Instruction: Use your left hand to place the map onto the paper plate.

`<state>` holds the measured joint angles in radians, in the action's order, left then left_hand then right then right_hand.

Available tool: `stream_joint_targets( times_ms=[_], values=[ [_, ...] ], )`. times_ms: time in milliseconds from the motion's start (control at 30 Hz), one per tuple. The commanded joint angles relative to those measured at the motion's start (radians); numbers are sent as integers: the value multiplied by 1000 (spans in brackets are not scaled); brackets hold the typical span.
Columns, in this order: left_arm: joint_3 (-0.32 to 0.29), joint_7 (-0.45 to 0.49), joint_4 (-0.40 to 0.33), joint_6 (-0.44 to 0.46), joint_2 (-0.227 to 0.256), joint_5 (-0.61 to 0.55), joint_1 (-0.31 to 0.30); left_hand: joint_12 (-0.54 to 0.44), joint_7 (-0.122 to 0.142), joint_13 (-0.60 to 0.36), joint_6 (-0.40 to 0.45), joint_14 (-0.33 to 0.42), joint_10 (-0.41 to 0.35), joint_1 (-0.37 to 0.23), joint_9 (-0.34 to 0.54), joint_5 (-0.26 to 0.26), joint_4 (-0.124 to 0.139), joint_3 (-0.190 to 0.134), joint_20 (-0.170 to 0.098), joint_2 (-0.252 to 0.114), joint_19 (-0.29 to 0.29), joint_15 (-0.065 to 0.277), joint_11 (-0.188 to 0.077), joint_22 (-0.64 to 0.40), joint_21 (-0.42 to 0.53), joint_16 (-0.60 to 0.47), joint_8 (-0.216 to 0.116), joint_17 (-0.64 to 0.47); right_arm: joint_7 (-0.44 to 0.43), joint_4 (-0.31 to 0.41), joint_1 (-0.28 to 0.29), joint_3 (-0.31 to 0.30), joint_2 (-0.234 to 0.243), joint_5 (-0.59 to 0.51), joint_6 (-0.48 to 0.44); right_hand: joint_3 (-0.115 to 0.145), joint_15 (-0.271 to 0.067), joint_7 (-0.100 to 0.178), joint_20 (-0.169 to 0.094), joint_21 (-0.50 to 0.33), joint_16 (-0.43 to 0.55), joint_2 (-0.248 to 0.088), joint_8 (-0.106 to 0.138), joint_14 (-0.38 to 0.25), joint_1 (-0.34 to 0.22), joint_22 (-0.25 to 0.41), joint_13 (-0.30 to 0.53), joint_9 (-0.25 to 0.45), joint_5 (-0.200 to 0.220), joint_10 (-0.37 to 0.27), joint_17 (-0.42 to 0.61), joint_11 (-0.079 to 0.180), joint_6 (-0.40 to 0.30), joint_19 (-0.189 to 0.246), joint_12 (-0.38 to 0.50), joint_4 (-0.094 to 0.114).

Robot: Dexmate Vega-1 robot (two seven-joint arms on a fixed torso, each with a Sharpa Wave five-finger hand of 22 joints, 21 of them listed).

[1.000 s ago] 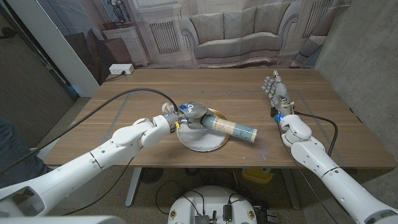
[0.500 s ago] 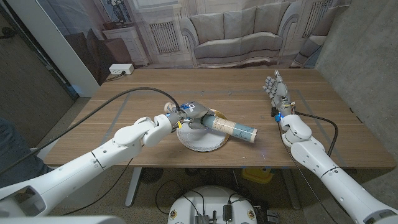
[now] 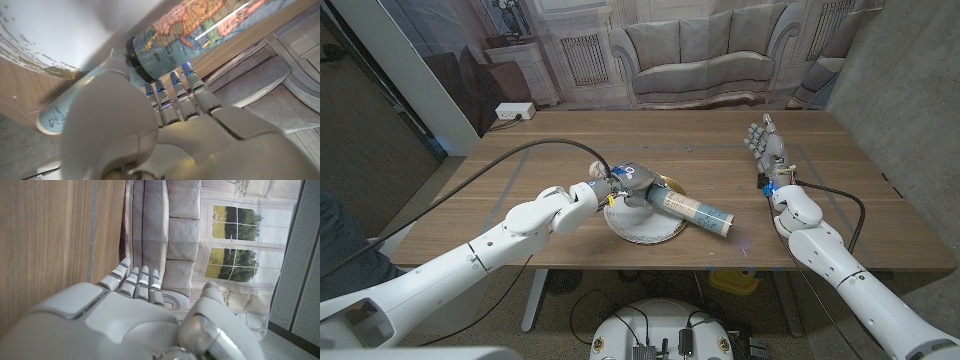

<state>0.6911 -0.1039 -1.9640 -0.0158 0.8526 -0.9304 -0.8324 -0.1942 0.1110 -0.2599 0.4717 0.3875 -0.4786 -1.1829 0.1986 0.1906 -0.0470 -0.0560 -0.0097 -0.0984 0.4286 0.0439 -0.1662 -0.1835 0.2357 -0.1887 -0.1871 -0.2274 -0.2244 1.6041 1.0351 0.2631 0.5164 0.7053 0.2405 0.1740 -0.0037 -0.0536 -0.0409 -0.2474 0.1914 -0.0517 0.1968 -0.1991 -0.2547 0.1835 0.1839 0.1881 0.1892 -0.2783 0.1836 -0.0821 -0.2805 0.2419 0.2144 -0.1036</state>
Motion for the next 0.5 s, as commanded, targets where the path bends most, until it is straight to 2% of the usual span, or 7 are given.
stream_joint_targets(
  times_ms=[33, 267, 500],
  values=[
    [2, -25, -12, 15, 1, -12, 0, 6, 0, 1, -22, -17, 17, 7, 2, 2, 1, 8, 5, 4, -13, 79, 0, -2, -7, 3, 3, 0, -6, 8, 13, -4, 0, 1, 5, 1, 4, 0, -26, 1, -2, -5, 4, -6, -4, 6, 4, 4, -4, -11, 2, -3, -12, 6, 1, -3],
    [1, -32, -15, 20, 2, -14, -2, 6, 5, 6, -49, -40, 43, 38, 2, 7, 11, 28, 7, 26, -28, 78, -7, -2, -15, 2, 2, 5, -11, 14, 19, -4, 0, -2, 8, 1, 3, 1, -26, 2, -2, -5, 4, -7, -4, 6, 4, 4, -4, -11, 2, -2, -13, 7, 1, -3],
    [-1, -74, -27, 34, 2, -6, 3, 5, 5, 11, -76, -69, 71, 86, 1, 17, 31, 55, 11, 45, -39, 76, 6, -2, -21, 2, 1, 8, -15, 19, 23, -5, -1, -6, 13, 1, 3, 2, -26, 3, -2, -5, 4, -8, -5, 6, 4, 4, -4, -11, 2, -2, -14, 8, 1, -4]
  ],
)
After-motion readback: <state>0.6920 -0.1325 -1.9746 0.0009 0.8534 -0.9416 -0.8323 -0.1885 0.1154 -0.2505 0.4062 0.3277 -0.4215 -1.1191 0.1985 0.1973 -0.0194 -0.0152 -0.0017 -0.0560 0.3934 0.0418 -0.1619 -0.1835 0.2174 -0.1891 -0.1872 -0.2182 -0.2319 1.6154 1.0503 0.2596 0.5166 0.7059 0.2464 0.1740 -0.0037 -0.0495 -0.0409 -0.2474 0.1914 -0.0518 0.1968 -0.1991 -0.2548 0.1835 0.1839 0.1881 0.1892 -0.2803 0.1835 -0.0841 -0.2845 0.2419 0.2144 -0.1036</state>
